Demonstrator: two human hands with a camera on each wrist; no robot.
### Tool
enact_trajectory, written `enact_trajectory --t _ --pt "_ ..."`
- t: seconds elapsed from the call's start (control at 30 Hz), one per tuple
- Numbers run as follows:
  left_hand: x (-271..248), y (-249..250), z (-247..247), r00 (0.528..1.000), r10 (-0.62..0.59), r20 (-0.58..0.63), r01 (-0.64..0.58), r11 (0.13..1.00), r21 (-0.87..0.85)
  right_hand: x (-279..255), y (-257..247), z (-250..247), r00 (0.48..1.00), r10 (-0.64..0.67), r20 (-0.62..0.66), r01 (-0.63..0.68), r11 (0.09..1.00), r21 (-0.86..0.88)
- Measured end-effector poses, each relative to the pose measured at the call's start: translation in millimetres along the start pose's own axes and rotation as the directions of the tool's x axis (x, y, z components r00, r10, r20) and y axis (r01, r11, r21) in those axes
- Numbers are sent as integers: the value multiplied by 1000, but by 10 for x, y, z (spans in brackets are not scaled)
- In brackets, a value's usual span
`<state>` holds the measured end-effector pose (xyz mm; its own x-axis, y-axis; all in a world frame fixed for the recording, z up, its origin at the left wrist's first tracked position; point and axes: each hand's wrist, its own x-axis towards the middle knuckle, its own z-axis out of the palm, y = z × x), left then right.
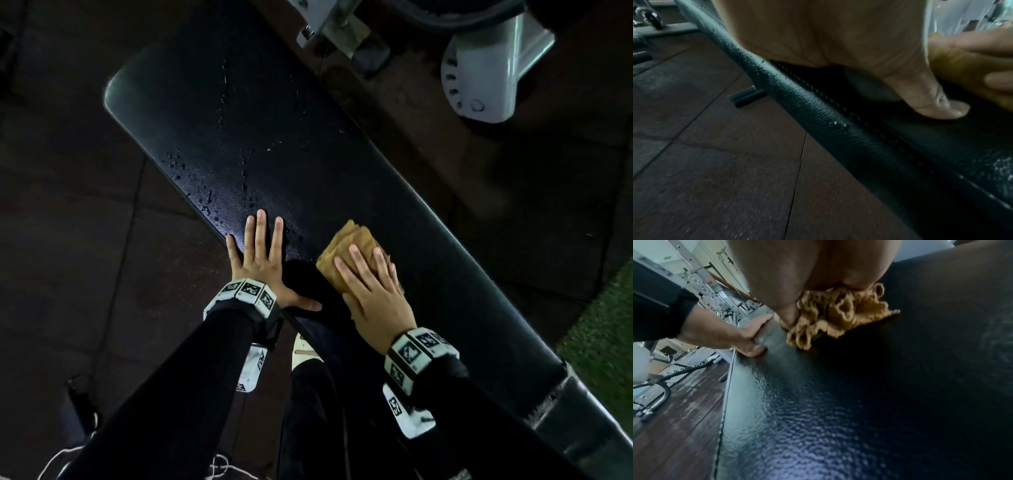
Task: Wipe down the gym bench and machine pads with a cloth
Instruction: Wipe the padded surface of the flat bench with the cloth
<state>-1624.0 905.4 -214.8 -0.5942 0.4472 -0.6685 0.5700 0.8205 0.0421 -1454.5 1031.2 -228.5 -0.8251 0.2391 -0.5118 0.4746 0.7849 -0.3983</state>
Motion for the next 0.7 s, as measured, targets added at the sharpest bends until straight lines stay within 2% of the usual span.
enact_trajectory --t 0.07,0.13,0.23,0.33,0.4,0.5,0.7 --pt "-8 18 -18 1000 -4 20 4 1000 7 -75 54 -69 1000 15 5 -15 998 53" --pt "-41 104 -40 999 -33 12 33 998 -49 -57 184 -222 990 115 -85 -105 988 109" --pt "-165 412 -37 987 -80 -143 47 974 -220 64 511 -468 906 386 -171 -360 918 164" --pt "-352 891 83 965 -55 -257 -12 968 -250 230 789 -621 823 564 -64 -535 808 247" --pt "-462 1195 251 964 -20 -265 -46 970 -240 318 866 -622 805 593 -12 -566 774 284" --pt "-520 1434 482 980 -24 -200 -32 960 -277 337 915 -584 799 599 -48 -560 771 305" --pt "-64 1268 426 946 18 -322 -61 990 -125 370 987 -566 809 587 3 -564 776 281"
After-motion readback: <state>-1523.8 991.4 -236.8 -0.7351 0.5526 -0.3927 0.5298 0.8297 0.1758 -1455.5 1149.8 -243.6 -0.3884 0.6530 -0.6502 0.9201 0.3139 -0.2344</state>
